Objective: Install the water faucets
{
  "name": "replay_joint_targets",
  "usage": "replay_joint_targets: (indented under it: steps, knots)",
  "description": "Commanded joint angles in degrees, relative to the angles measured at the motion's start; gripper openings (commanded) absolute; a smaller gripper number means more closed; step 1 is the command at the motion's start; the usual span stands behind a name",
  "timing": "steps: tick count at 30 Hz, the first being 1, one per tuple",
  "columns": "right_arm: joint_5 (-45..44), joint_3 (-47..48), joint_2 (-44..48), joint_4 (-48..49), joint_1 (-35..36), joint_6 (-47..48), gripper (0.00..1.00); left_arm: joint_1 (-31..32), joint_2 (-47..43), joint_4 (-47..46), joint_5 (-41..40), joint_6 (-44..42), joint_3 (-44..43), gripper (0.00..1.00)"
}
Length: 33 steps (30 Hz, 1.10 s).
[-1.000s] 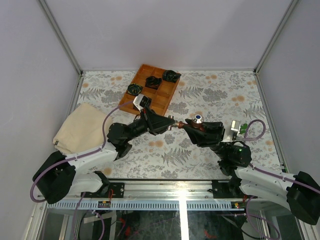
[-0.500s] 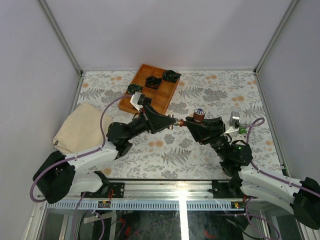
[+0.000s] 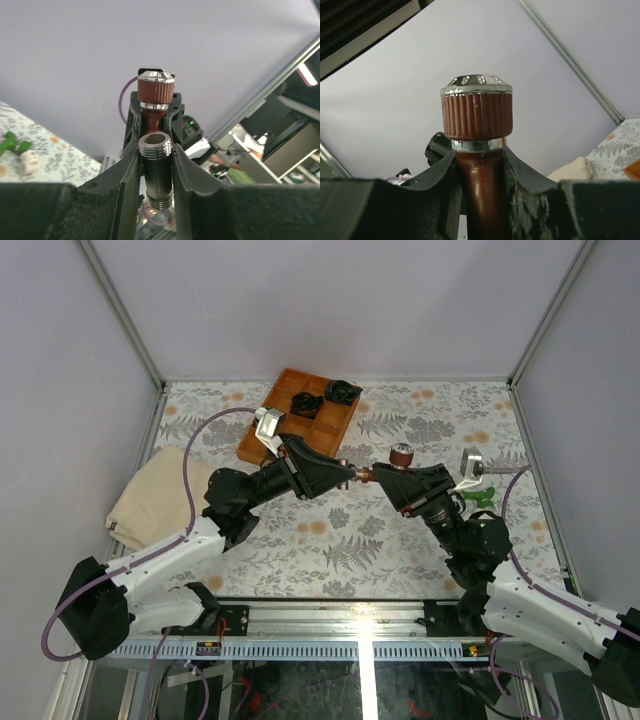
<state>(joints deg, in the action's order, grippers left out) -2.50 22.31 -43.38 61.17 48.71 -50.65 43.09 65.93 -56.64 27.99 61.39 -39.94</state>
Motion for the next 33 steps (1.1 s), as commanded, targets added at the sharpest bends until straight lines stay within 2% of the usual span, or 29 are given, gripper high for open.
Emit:
replay_joint_targets:
  steps: [1, 6, 10, 16, 20, 23, 25, 28, 33]
  knots:
    - [2.99, 1.60, -0.15, -16.60, 0.96, -1.60, 0.00, 1.64, -2.48, 12.07, 4.17, -12.36, -3.21, 0.00]
    - [4.64, 4.16, -0.22, -22.07, 1.02, -5.40, 0.00, 1.83, -5.28, 23.19, 2.67, -23.02, -5.44, 0.00]
    - [5.19, 4.14, -0.26, -21.76, 1.03, -9.81, 0.00, 1.82, -5.90, 27.53, 2.09, -27.04, -6.53, 0.00]
    - [5.53, 3.35, -2.07, -22.84, 0.97, -21.24, 0.00, 1.91, -6.28, 18.17, 4.93, -29.56, -2.80, 0.00]
    - [4.77, -0.25, -3.45, -15.88, 0.98, -30.90, 0.00, 2.00, -6.96, 10.35, 5.70, -32.42, -0.07, 0.00]
    - [5.37, 0.29, -3.93, -18.09, 1.00, -34.85, 0.00, 2.00, -6.47, 9.00, 9.18, -35.71, -0.11, 0.00]
    - [6.20, -0.21, -4.63, -15.84, 1.00, -37.83, 0.00, 2.00, -6.08, 8.05, 11.04, -36.95, 0.04, 0.00]
    - [6.57, -1.56, -6.16, -9.67, 0.95, -39.29, 0.00, 1.92, -5.49, 7.19, 11.45, -34.37, -0.20, 0.00]
    - [7.01, -1.73, -7.53, -7.37, 0.97, -38.81, 0.00, 1.92, -3.97, 2.04, 14.39, -26.30, -0.98, 0.00]
